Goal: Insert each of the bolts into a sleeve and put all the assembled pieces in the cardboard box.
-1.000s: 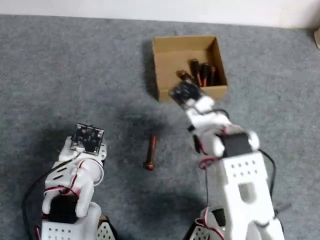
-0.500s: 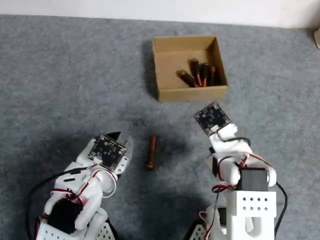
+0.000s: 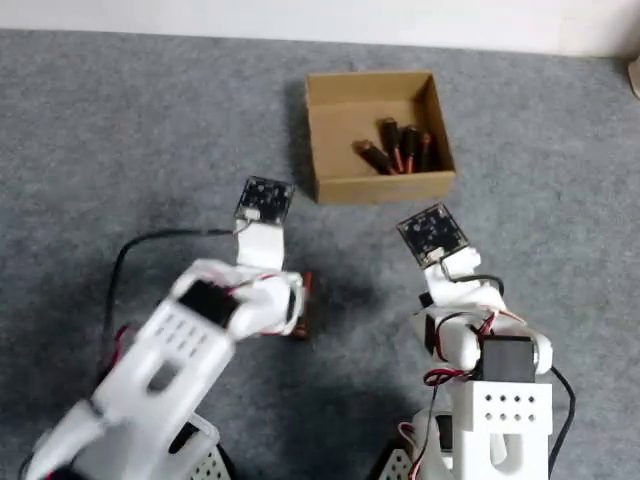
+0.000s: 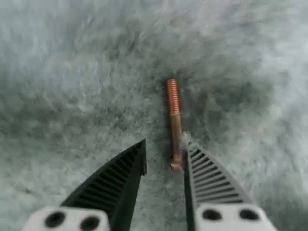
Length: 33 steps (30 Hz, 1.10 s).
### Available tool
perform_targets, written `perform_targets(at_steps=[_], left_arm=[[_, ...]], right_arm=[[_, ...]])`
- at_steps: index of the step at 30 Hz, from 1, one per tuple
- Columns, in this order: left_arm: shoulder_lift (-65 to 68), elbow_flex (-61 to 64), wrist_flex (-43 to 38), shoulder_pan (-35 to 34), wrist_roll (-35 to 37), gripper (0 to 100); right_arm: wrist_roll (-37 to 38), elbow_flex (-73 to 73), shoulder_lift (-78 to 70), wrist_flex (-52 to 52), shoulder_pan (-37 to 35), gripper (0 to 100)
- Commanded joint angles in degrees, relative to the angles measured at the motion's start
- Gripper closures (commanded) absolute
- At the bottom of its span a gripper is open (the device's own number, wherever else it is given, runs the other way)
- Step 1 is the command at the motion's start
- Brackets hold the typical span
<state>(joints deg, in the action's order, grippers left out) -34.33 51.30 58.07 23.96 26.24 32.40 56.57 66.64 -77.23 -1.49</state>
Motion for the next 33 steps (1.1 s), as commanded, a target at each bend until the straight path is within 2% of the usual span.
perform_targets(at_steps=[1, 8, 17, 23, 28, 33], left_arm=[[10.0, -4.4, -1.9, 1.7, 3.4, 87], [25.4, -5.9, -8.9, 3.3, 7.7, 87], [35.8, -13.4, -9.1, 3.2, 7.4, 87], [35.2, -17.9, -8.8, 3.4, 7.5, 87], [28.2, -22.5, -1.0, 5.7, 7.7, 87], [25.6, -20.9, -0.5, 6.8, 7.8, 87]], right_arm=[[-0.5, 2.2, 0.8, 1.8, 0.5, 99.3], [-0.6, 11.0, 0.8, 10.7, 0.6, 99.3], [-0.9, 17.1, 0.8, 13.6, 0.7, 99.3], [-3.5, 20.2, 0.9, 19.1, 0.5, 99.3], [-3.9, 20.3, 0.9, 19.4, 0.5, 99.3], [-3.8, 21.1, 0.9, 19.5, 0.6, 99.3]])
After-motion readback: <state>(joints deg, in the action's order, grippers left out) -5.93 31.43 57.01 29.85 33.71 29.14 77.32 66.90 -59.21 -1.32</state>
